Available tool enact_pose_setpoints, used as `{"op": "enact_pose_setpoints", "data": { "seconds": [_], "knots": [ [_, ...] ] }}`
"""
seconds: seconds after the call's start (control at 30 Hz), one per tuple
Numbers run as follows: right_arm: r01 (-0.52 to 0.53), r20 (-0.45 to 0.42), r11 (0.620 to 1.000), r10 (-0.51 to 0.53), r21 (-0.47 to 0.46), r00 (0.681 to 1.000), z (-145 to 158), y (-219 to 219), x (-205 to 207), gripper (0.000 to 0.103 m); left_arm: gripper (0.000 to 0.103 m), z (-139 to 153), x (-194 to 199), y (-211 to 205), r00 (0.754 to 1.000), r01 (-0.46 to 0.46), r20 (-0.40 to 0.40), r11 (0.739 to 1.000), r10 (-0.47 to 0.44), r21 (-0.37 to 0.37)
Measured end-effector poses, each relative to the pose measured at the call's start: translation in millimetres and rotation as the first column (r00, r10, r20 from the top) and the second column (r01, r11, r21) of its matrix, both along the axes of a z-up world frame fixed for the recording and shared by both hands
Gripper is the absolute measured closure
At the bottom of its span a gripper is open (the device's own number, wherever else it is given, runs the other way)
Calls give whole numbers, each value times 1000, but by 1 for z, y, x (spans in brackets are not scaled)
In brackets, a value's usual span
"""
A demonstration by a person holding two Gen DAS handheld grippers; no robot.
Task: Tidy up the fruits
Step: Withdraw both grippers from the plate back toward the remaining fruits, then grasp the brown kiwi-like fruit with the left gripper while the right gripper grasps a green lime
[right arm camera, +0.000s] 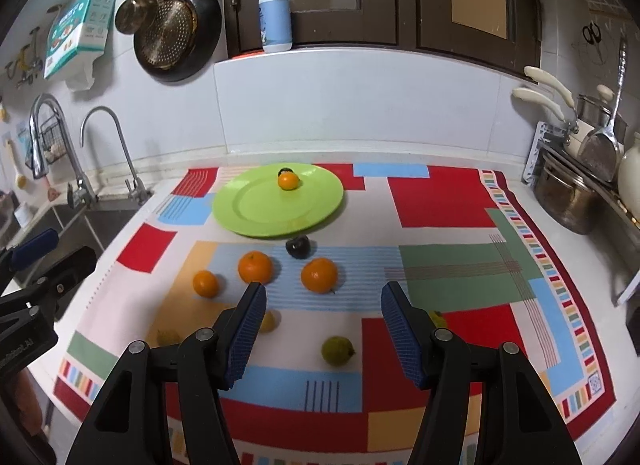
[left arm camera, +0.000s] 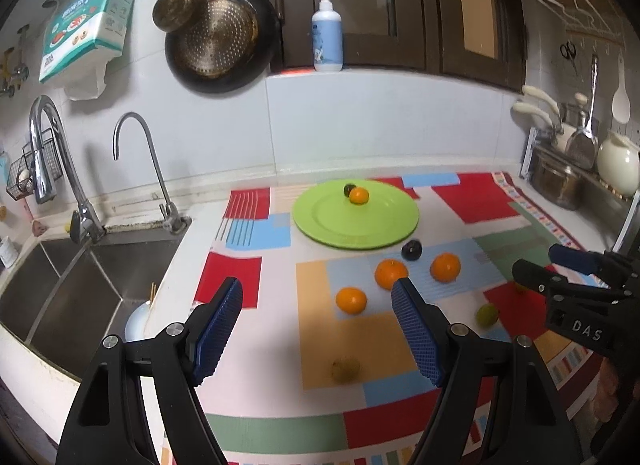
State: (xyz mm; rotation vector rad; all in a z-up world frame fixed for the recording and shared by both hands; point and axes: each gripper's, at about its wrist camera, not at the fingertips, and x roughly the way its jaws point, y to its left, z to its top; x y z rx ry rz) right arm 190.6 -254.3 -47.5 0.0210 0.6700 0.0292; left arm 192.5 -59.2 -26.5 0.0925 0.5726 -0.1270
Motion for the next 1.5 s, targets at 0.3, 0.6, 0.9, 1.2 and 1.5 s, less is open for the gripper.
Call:
{"op": "enact_pose_setpoints", "data": {
  "seconds": [0.3, 0.6, 0.9, 1.2, 1.5],
  "knots": [
    [-21, -70, 1000, 20, -14, 997, -23, 0, -5, 42, 27, -27, 0, -3, 996, 12, -84, 1000, -12, -2],
    [-27, -142, 1000, 25, -14, 990, -50, -3, 2, 42, 27, -55, 7, -9, 986, 19, -165, 1000, -17, 10],
    [-28, -188, 999, 20, -37, 982, -76, -8, 13, 43, 42, -87, 22, -15, 969, 32, -246, 999, -29, 7],
    [-27, -205, 999, 22, -21, 979, -89, -12, 28, 50, 59, -100, 34, -18, 959, 37, -280, 999, -35, 3],
    [-50, -221, 999, 46, -13, 974, -98, -7, 37, 60, 72, -109, 44, -15, 948, 31, -316, 999, -38, -27]
  ]
}}
